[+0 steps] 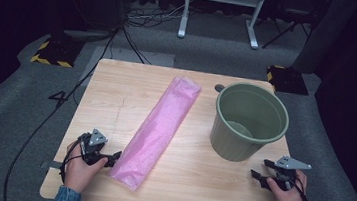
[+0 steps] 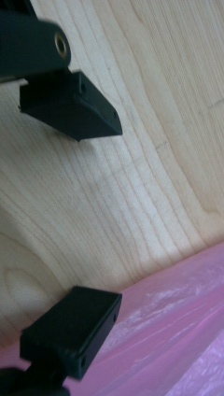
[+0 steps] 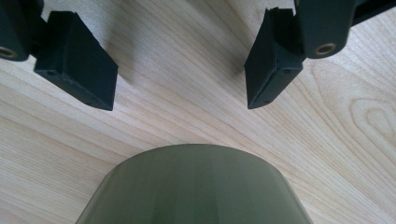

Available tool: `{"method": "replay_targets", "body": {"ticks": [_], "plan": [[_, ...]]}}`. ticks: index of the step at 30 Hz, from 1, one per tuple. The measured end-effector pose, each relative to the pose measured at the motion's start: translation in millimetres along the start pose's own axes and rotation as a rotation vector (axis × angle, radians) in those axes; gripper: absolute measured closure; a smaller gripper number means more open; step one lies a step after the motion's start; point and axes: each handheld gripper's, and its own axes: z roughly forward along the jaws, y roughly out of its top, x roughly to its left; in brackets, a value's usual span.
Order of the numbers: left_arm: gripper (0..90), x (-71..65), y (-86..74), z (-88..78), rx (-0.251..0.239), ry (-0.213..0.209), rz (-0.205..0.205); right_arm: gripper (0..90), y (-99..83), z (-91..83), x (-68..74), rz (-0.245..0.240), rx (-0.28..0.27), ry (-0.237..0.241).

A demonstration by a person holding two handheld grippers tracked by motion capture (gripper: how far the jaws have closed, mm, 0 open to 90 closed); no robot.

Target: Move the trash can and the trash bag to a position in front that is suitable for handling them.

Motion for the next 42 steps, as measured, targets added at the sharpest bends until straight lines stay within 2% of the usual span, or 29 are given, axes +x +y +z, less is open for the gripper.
{"method": "replay_targets", "body": {"ticks": [1, 2, 3, 4, 5, 7, 10, 16, 17, 18, 19, 20, 21, 23, 25, 27, 28, 29, 30, 33, 34, 35, 37, 39, 42], "plan": [[28.9, -0.9, 2.4, -2.0, -0.014, -0.002, 0.010, 25.4, 0.0, -0.1, -0.2, 0.000, 0.000, 0.003], [27.4, -0.9, 2.4, -2.0, -0.014, -0.002, 0.010, 25.4, 0.0, -0.1, -0.2, 0.000, 0.000, 0.003], [25.7, -2.4, 9.1, -8.4, -0.053, 0.000, 0.015, 27.7, -0.2, -0.6, 0.4, -0.006, -0.001, 0.006], [26.0, -2.4, 9.1, -8.4, -0.053, 0.000, 0.015, 27.7, -0.2, -0.6, 0.4, -0.006, -0.001, 0.006], [25.8, -3.9, 15.8, -14.3, -0.071, -0.007, 0.010, 28.0, -0.4, -1.1, 0.1, -0.005, -0.002, 0.011], [24.9, -4.5, 18.7, -16.3, -0.077, -0.014, 0.012, 28.3, -0.9, -1.9, -1.4, 0.010, -0.007, 0.018], [23.5, -9.2, 29.8, -21.8, -0.079, -0.027, 0.038, 27.9, -2.4, -5.9, -6.0, 0.053, -0.042, 0.030], [22.5, -14.3, 45.4, -26.3, -0.097, -0.047, 0.047, 24.4, 3.3, -21.4, -16.5, 0.085, -0.068, -0.010], [22.4, -16.2, 54.0, -26.0, -0.107, -0.056, 0.039, 23.6, 8.2, -28.8, -21.7, 0.088, -0.083, -0.026], [22.5, -16.2, 54.0, -26.0, -0.107, -0.056, 0.039, 22.9, 11.1, -32.3, -24.5, 0.091, -0.086, -0.034], [22.5, -19.3, 63.8, -25.5, -0.125, -0.061, 0.040, 22.6, 14.2, -35.4, -27.4, 0.093, -0.092, -0.038], [22.4, -19.3, 63.8, -25.5, -0.125, -0.061, 0.040, 22.6, 14.2, -35.4, -27.4, 0.093, -0.092, -0.038], [22.5, -23.5, 73.2, -24.7, -0.159, -0.064, 0.035, 23.6, 21.4, -38.7, -32.5, 0.059, -0.081, -0.066], [22.4, -27.6, 82.7, -23.0, -0.176, -0.074, 0.042, 25.7, 25.2, -40.1, -36.9, 0.056, -0.063, -0.067], [22.5, -30.1, 87.3, -21.3, -0.184, -0.078, 0.048, 25.7, 26.9, -41.1, -40.0, 0.058, -0.072, -0.066], [22.4, -38.1, 101.5, -12.4, -0.179, -0.094, 0.071, 26.8, 33.2, -43.9, -51.4, 0.079, -0.107, -0.072], [22.4, -38.1, 101.5, -12.4, -0.179, -0.094, 0.071, 26.8, 33.2, -43.9, -51.4, 0.079, -0.107, -0.072], [22.4, -40.5, 106.2, -8.4, -0.176, -0.096, 0.082, 29.1, 38.8, -46.0, -58.1, 0.075, -0.123, -0.082], [22.4, -45.1, 114.5, 0.9, -0.170, -0.100, 0.095, 29.2, 41.6, -46.8, -60.9, 0.072, -0.121, -0.085], [22.6, -52.4, 125.1, 14.5, -0.172, -0.090, 0.119, 30.6, 49.3, -46.2, -66.3, 0.076, -0.113, -0.092], [22.6, -52.4, 125.1, 14.5, -0.172, -0.090, 0.119, 30.6, 51.3, -44.9, -68.2, 0.076, -0.111, -0.092], [22.6, -57.4, 131.3, 24.0, -0.173, -0.091, 0.122, 30.7, 53.3, -43.3, -69.5, 0.076, -0.106, -0.092], [22.6, -60.0, 134.3, 28.7, -0.170, -0.100, 0.118, 30.7, 55.3, -41.3, -70.6, 0.075, -0.104, -0.095], [22.6, -64.9, 140.4, 39.1, -0.175, -0.123, 0.107, 30.7, 58.8, -36.4, -72.4, 0.084, -0.105, -0.098], [22.6, -78.4, 153.8, 59.7, -0.175, -0.136, 0.117, 30.1, 64.5, -23.3, -78.0, 0.100, -0.128, -0.113]]}}
